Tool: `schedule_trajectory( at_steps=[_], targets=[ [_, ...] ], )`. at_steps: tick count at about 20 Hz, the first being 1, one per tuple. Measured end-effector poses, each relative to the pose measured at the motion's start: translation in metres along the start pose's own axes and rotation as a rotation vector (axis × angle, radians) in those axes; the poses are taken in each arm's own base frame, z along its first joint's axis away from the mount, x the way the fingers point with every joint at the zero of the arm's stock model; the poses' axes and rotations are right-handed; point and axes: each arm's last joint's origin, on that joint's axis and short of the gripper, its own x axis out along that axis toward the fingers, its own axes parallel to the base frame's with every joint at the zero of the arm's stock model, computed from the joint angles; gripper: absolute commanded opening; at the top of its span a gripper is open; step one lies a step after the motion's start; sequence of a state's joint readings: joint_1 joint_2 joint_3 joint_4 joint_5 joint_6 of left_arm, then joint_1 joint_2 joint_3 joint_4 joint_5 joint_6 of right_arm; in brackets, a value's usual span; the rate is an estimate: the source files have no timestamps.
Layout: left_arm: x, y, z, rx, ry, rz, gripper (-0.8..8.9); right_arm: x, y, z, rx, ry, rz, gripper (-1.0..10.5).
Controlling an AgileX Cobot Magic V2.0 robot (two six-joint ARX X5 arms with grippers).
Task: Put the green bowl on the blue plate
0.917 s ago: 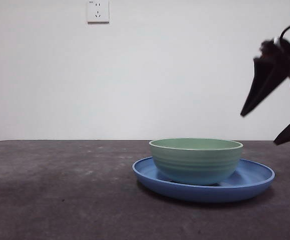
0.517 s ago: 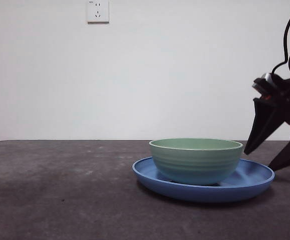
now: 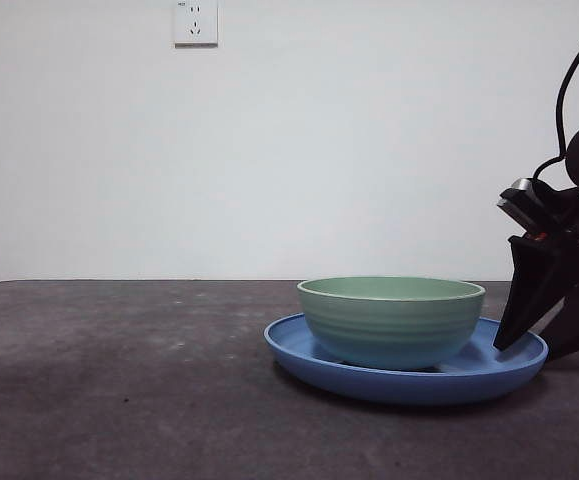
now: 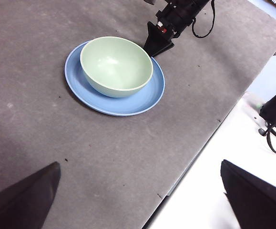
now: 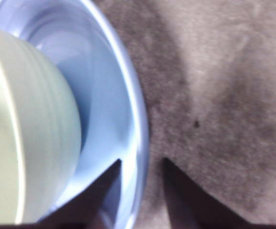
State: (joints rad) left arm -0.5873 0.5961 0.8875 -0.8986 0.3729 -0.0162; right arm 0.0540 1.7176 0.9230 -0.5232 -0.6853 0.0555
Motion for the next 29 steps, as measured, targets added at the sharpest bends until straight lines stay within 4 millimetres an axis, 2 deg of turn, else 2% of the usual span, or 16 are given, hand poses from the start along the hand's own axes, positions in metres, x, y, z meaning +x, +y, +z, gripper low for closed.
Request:
schedule_trajectory(
  at_steps=[2, 7, 11, 14, 18, 24, 29],
  targets=[
    [0.0, 0.0, 0.0, 0.0, 0.0, 0.0, 6.54, 0.0, 0.0, 0.0, -0.001, 0.0, -0.001, 0.1],
    [0.0, 0.0, 0.0, 0.0, 0.0, 0.0, 6.54, -0.001, 0.0, 0.0, 0.005, 0.004, -0.009, 0.1],
    [0.0, 0.0, 0.0, 0.0, 0.0, 0.0, 6.54, -0.011, 0.011, 0.015, 0.0, -0.002, -0.016, 0.1],
    [0.0, 0.0, 0.0, 0.0, 0.0, 0.0, 6.54, -0.017, 0.026, 0.024, -0.001, 0.013, -0.022, 0.1],
    [0.0, 0.0, 0.0, 0.0, 0.0, 0.0, 6.54, -0.019, 0.056, 0.039, -0.031, 0.007, -0.03, 0.1],
    [0.0, 0.0, 0.0, 0.0, 0.0, 0.0, 6.54, -0.001, 0.106, 0.046, -0.093, -0.018, -0.022, 0.1],
    [0.0, 0.0, 0.0, 0.0, 0.001, 0.0, 6.54, 0.012, 0.122, 0.047, -0.081, -0.048, 0.001, 0.1]
  ],
)
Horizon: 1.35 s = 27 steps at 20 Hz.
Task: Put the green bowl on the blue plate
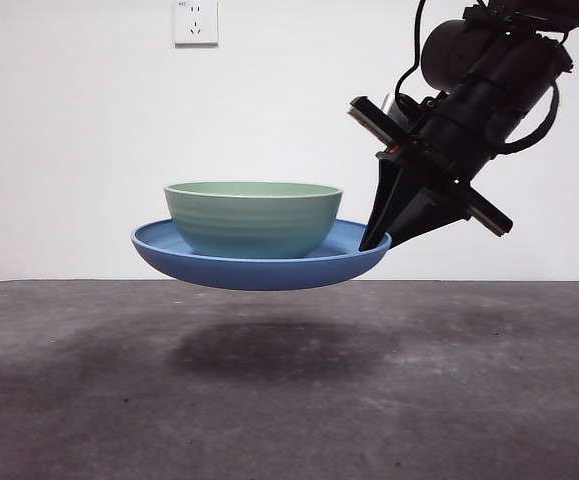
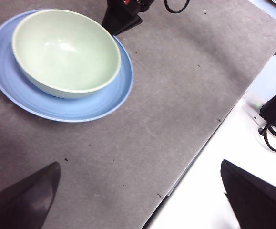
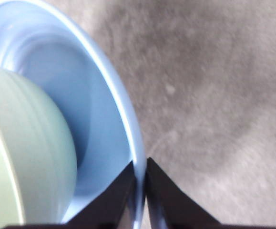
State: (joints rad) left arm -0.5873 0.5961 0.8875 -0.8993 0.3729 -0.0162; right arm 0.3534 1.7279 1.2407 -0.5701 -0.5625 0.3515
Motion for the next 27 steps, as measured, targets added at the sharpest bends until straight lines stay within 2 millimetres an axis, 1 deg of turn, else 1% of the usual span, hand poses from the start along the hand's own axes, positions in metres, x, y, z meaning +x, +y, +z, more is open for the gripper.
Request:
schedule_trajectory(
  at_steps=[2, 4, 7, 10, 13, 16, 19, 21, 22, 23, 24, 26, 27],
  targets=[
    [0.0, 0.0, 0.0, 0.0, 0.0, 0.0, 6.54, 0.007, 0.0, 0.002, 0.018, -0.004, 0.007, 0.1],
    [0.0, 0.0, 0.0, 0.0, 0.0, 0.0, 6.54, 0.018, -0.003, 0.002, 0.043, 0.02, -0.002, 0.1],
    [0.0, 0.0, 0.0, 0.0, 0.0, 0.0, 6.54, 0.039, -0.012, 0.0, 0.081, 0.07, -0.032, 0.1],
    [0.0, 0.0, 0.0, 0.0, 0.0, 0.0, 6.54, 0.052, -0.022, -0.002, 0.107, 0.096, -0.073, 0.1],
    [0.0, 0.0, 0.0, 0.0, 0.0, 0.0, 6.54, 0.054, -0.023, -0.002, 0.109, 0.095, -0.087, 0.2],
    [0.0, 0.0, 0.0, 0.001, -0.002, 0.0, 6.54, 0.054, -0.023, -0.002, 0.107, 0.096, -0.085, 1.9],
    [0.0, 0.0, 0.0, 0.001, -0.002, 0.0, 6.54, 0.053, -0.022, -0.002, 0.101, 0.095, -0.086, 2.0],
    [0.0, 0.0, 0.0, 0.001, -0.002, 0.0, 6.54, 0.044, -0.018, -0.002, 0.091, 0.071, -0.114, 2.0],
    [0.0, 0.0, 0.0, 0.001, -0.002, 0.0, 6.54, 0.034, -0.013, -0.002, 0.073, 0.043, -0.134, 2.0],
    [0.0, 0.0, 0.0, 0.001, -0.002, 0.0, 6.54, 0.021, -0.007, -0.001, 0.055, 0.008, -0.148, 2.0],
    [0.0, 0.0, 0.0, 0.001, -0.001, 0.0, 6.54, 0.002, 0.002, -0.002, 0.025, -0.032, -0.153, 2.0],
    [0.0, 0.0, 0.0, 0.001, -0.001, 0.0, 6.54, -0.033, 0.02, -0.01, -0.026, -0.082, -0.174, 2.1],
    [0.0, 0.0, 0.0, 0.001, -0.001, 0.0, 6.54, -0.05, 0.027, -0.017, -0.05, -0.1, -0.193, 2.3]
  ],
)
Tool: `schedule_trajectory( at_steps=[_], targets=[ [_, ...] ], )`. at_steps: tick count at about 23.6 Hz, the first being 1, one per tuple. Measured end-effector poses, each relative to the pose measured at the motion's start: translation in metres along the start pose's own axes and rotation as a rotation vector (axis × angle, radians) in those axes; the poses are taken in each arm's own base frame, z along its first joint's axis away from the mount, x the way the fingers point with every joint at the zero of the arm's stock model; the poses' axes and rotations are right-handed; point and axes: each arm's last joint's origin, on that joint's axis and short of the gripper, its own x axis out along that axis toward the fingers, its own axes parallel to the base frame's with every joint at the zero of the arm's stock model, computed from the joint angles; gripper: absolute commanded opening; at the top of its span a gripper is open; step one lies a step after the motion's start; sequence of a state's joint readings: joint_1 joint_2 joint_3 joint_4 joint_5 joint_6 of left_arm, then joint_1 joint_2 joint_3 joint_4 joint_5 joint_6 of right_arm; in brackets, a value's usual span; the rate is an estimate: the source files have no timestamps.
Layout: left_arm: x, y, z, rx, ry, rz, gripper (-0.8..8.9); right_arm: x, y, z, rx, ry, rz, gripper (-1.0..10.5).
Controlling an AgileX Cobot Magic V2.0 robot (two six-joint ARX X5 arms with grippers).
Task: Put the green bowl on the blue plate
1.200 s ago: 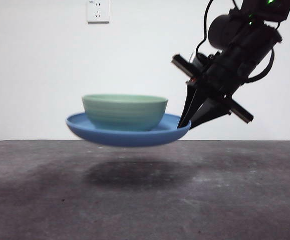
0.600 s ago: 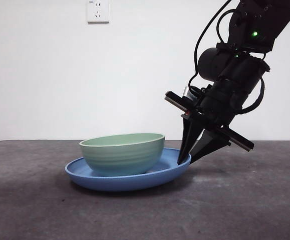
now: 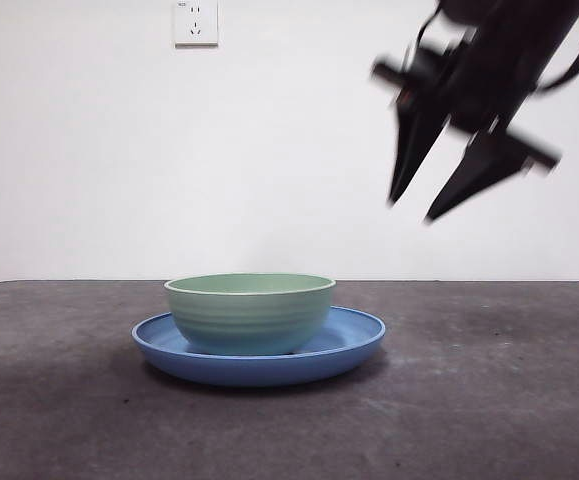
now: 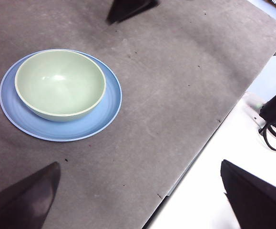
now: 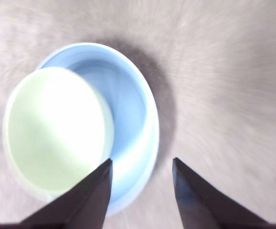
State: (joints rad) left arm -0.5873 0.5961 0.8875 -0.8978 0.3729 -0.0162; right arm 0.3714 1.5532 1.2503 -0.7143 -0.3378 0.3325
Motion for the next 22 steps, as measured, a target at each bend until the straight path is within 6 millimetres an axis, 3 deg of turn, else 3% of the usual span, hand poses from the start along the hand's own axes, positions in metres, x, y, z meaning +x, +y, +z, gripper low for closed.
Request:
schedule_trajectory(
  at_steps=[5, 10, 12, 15, 22],
  targets=[
    [0.0, 0.0, 0.0, 0.0, 0.0, 0.0, 6.54, -0.087, 0.026, -0.047, -0.153, -0.06, -0.121, 4.8],
    [0.0, 0.0, 0.0, 0.0, 0.0, 0.0, 6.54, -0.134, 0.035, -0.097, -0.257, -0.088, -0.091, 5.0],
    [0.0, 0.0, 0.0, 0.0, 0.0, 0.0, 6.54, -0.152, 0.03, -0.13, -0.295, -0.088, -0.07, 5.0],
    [0.0, 0.0, 0.0, 0.0, 0.0, 0.0, 6.54, -0.169, 0.017, -0.169, -0.328, -0.16, -0.031, 5.8],
    [0.0, 0.0, 0.0, 0.0, 0.0, 0.0, 6.54, -0.174, -0.003, -0.211, -0.345, -0.253, 0.009, 5.9]
  ],
)
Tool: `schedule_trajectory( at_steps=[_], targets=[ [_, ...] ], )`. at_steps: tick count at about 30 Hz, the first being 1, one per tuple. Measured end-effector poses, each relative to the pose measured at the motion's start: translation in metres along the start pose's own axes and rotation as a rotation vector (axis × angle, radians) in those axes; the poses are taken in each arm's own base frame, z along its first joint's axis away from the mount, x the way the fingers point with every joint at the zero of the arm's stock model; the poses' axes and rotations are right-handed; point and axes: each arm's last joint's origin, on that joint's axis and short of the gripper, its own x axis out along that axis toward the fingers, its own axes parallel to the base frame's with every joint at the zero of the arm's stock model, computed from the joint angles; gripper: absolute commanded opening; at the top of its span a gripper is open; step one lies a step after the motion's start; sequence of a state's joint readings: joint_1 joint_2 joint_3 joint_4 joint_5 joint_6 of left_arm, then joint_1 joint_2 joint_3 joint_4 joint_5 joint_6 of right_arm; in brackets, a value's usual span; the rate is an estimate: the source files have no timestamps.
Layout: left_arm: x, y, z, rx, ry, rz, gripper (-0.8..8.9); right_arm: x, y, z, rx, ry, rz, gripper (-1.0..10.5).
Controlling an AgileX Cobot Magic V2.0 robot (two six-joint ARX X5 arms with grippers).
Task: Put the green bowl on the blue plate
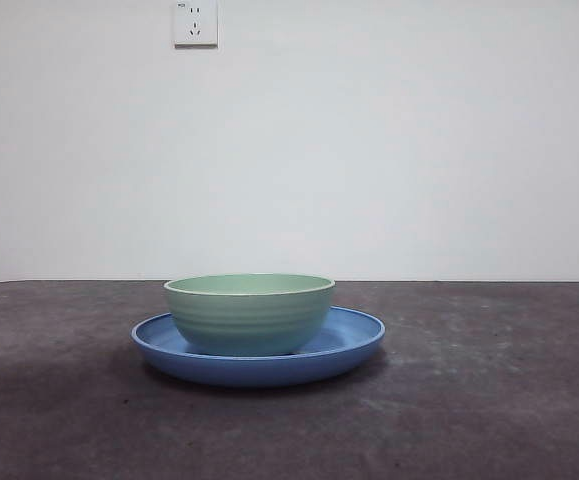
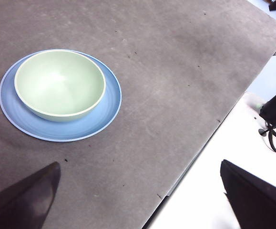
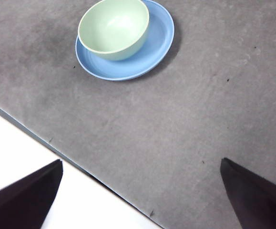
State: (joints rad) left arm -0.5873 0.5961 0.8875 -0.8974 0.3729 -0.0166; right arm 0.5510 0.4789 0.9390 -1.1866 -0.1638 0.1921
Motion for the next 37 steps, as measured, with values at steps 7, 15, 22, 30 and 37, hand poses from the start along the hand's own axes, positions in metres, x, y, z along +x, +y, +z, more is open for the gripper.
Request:
schedule_trajectory(
  at_steps=[7, 15, 22, 30, 37],
  targets=[
    [0.0, 0.0, -0.0001, 0.0, 0.001, 0.0, 6.53, -0.0007, -0.0008, -0.0115, -0.006, -0.025, 0.05, 5.9],
    [0.0, 0.0, -0.0001, 0.0, 0.001, 0.0, 2.9, -0.0008, -0.0005, -0.0101, -0.005, -0.039, 0.054, 1.3],
    [0.0, 0.0, -0.0008, -0.003, 0.008, 0.0, 0.35, -0.0009, -0.0002, -0.0087, -0.01, -0.053, 0.057, 0.3],
    [0.0, 0.0, -0.0008, -0.003, 0.008, 0.0, 0.36, -0.0009, -0.0002, -0.0087, -0.01, -0.053, 0.056, 0.3],
    [0.0, 0.0, -0.0008, -0.003, 0.008, 0.0, 0.35, -0.0009, -0.0002, -0.0087, -0.01, -0.053, 0.056, 0.3]
  ],
)
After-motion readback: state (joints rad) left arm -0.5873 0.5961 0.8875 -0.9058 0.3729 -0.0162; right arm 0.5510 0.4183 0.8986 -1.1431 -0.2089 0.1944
